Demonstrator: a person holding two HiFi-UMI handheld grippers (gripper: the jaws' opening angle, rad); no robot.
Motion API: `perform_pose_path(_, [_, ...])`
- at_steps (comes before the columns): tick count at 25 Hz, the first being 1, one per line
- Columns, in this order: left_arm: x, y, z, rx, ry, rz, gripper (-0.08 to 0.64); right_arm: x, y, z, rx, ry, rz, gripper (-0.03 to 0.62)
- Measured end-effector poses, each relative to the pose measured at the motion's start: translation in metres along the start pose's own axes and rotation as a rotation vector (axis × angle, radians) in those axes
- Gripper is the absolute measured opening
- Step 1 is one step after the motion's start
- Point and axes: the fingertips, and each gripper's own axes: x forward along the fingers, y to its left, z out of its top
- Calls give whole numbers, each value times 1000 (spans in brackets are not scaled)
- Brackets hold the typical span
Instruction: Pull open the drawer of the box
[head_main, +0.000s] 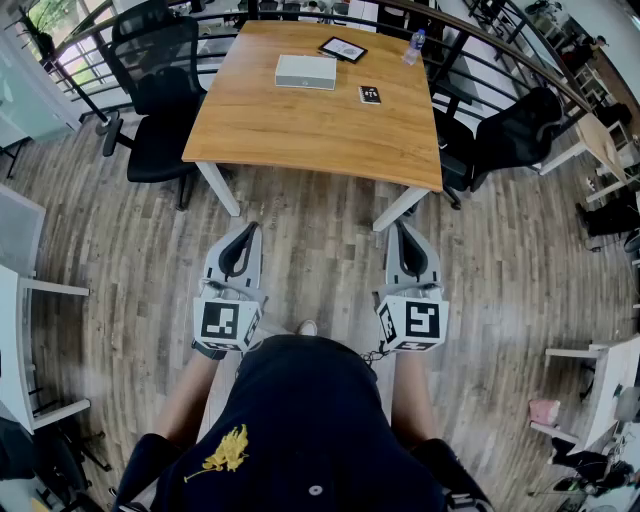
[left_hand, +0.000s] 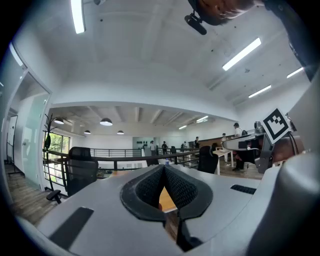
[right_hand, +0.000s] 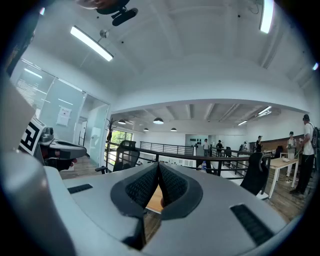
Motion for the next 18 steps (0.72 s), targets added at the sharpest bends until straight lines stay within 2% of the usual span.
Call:
perform_pose_path(5, [6,-2,0,5,4,-10,15,0,-6,7,20,-47,-13,0])
perform_pose_path(13, [14,-8,-1,16,10,-25,15,7,-6,10,-26,-55,0,3])
perform_pose_path(14, [15,-8,0,14,10,-25,15,8,-5,10,-21,-58,8,27])
perform_pose_path(18, [15,-4,3,-19,-4,-17,15,12,-4,9,5,-67,54,247])
